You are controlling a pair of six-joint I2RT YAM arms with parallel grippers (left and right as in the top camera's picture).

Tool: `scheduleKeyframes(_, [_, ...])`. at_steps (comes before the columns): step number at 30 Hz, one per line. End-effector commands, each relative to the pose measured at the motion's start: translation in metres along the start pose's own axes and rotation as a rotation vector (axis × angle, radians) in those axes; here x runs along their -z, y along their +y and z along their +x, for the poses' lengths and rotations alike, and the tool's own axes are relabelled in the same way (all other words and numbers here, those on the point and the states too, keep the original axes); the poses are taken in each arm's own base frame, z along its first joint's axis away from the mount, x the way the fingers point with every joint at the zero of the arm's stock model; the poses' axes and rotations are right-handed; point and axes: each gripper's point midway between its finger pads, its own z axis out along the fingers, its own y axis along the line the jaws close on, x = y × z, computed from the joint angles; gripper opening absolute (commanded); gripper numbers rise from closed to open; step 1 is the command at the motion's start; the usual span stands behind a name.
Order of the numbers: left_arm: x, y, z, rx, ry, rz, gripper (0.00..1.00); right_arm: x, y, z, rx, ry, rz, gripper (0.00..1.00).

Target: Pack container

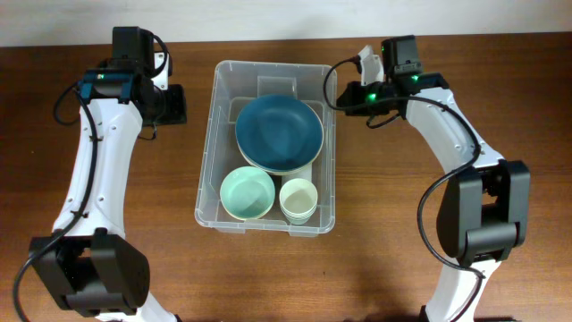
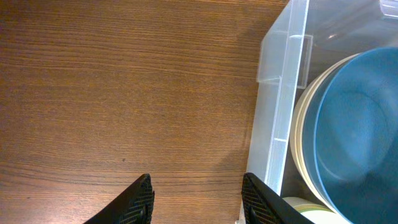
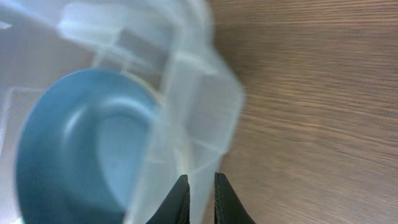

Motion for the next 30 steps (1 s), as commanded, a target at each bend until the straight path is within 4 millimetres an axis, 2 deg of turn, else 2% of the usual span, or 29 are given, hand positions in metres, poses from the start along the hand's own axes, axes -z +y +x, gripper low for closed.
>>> scheduleKeyframes(1, [0.012,0.001,-0.002,-0.015,-0.026,0.001,0.47,-0.005,0.029,0.001,0.054,0.014,-0.105,0.11])
scheduleKeyframes(8, [0.012,0.001,-0.002,-0.016,-0.026,0.0,0.47,-0.007,0.036,0.003,0.066,0.019,-0.113,0.11])
scheduleKeyframes(13, [0.012,0.001,-0.002,-0.016,-0.026,0.0,0.47,-0.006,0.028,0.0,0.065,0.007,-0.087,0.11])
scheduleKeyframes(18, [0.013,0.001,-0.008,-0.018,-0.05,0.0,0.47,0.012,-0.018,-0.022,0.049,-0.063,0.118,0.11])
scheduleKeyframes(20, [0.013,0.001,-0.015,-0.037,-0.077,-0.001,0.47,0.026,-0.033,-0.034,0.043,-0.095,0.201,0.18])
scheduleKeyframes(21, [0.013,0.001,-0.018,-0.039,-0.092,-0.001,0.47,0.034,-0.039,-0.04,0.058,-0.107,0.238,0.27])
scheduleKeyframes(24, [0.015,0.003,-0.034,-0.038,-0.155,-0.015,0.49,0.059,-0.054,-0.057,0.091,-0.139,0.367,0.4])
scheduleKeyframes(25, [0.016,0.005,-0.04,-0.036,-0.18,-0.03,0.53,0.068,-0.06,-0.062,0.097,-0.149,0.427,0.5])
scheduleKeyframes(26, [0.017,0.009,-0.046,-0.034,-0.206,-0.053,0.66,0.074,-0.064,-0.066,0.103,-0.155,0.468,0.6])
scheduleKeyframes(27, [0.018,0.012,-0.052,-0.03,-0.232,-0.074,0.97,0.079,-0.065,-0.068,0.122,-0.155,0.494,0.69])
scheduleKeyframes(28, [0.019,0.015,-0.057,-0.027,-0.25,-0.089,1.0,0.083,-0.065,-0.071,0.138,-0.156,0.507,0.92])
scheduleKeyframes(29, [0.019,0.015,-0.06,-0.026,-0.261,-0.09,1.0,0.085,-0.065,-0.073,0.142,-0.162,0.512,0.99])
scheduleKeyframes(30, [0.019,0.015,-0.06,-0.026,-0.264,-0.09,1.0,0.085,-0.065,-0.074,0.142,-0.163,0.512,0.99])
